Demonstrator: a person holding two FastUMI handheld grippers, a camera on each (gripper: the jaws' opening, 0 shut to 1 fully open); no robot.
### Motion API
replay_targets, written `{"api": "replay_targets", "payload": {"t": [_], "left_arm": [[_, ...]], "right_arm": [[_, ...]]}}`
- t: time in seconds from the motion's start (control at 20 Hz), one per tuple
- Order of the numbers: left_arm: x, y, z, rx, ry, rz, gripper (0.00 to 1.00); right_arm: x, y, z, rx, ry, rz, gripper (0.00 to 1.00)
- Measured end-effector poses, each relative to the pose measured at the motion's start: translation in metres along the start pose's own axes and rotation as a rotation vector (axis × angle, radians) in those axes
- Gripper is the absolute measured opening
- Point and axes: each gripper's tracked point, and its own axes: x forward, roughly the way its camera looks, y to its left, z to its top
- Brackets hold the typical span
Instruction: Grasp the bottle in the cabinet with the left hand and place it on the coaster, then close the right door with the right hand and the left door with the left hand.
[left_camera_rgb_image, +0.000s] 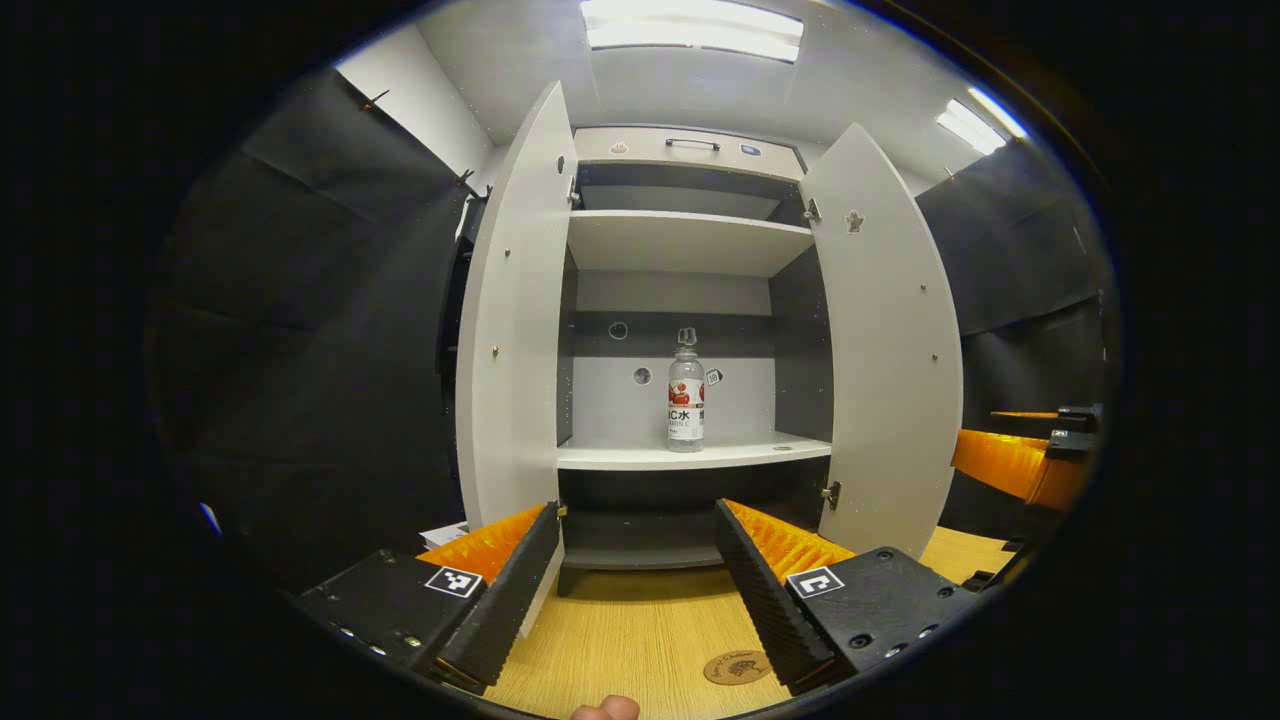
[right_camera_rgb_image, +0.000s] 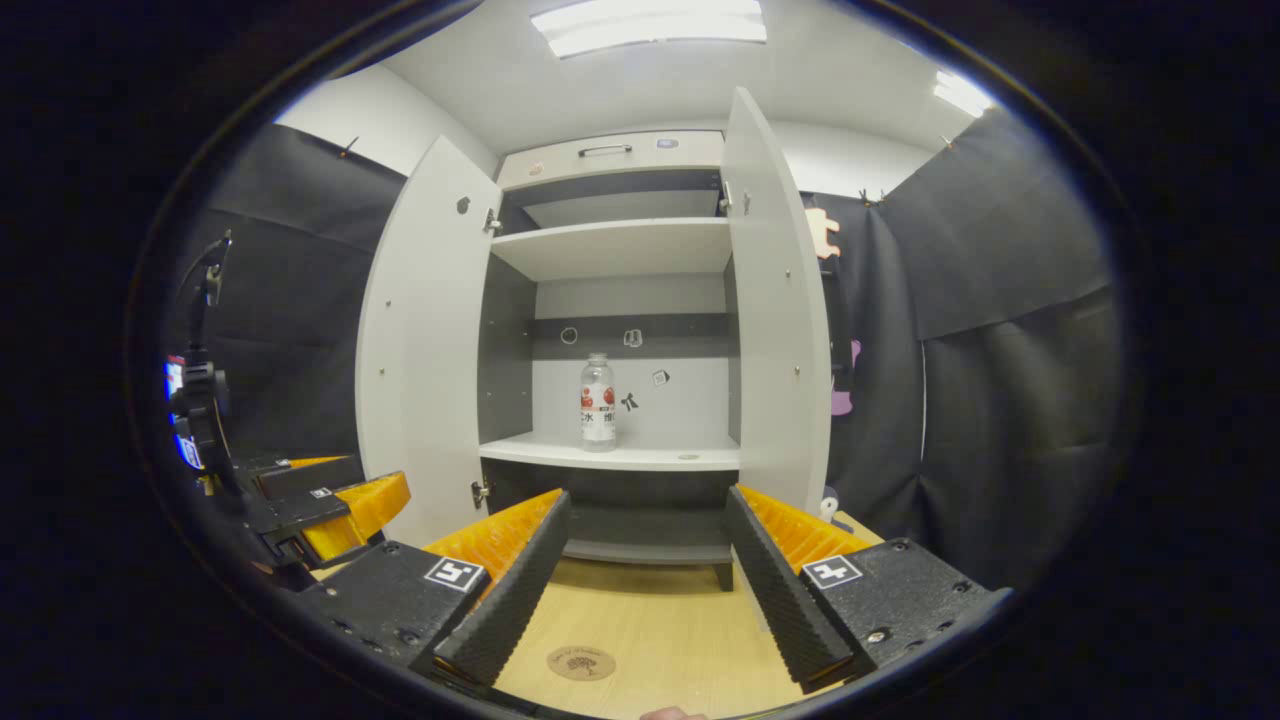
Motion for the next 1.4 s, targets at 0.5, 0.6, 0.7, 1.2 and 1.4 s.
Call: {"api": "replay_targets", "payload": {"t": [0.5,0.6,0.7,1.2,1.4], "left_arm": [[0.003,0.002,-0.009,-0.003,0.016,0.005,0.95],[0.004,0.002,-0.009,-0.001,0.017,0.005,0.95],[0.005,0.001,-0.012,-0.004,0.023,-0.001,0.94],[0.050,-0.013,0.007,-0.037,-0.007,-0.066,0.94],[0.121,-0.023,0.024,-0.031,-0.030,-0.121,0.94]], "right_arm": [[0.005,0.004,-0.003,0.007,0.020,0.010,1.00],[0.008,0.007,0.001,0.001,0.016,0.018,1.00],[0.017,0.011,0.010,-0.024,-0.001,0.035,1.00],[0.071,0.040,0.055,-0.010,-0.063,0.166,1.00],[0.057,0.028,0.049,-0.032,-0.045,0.134,1.00]]}}
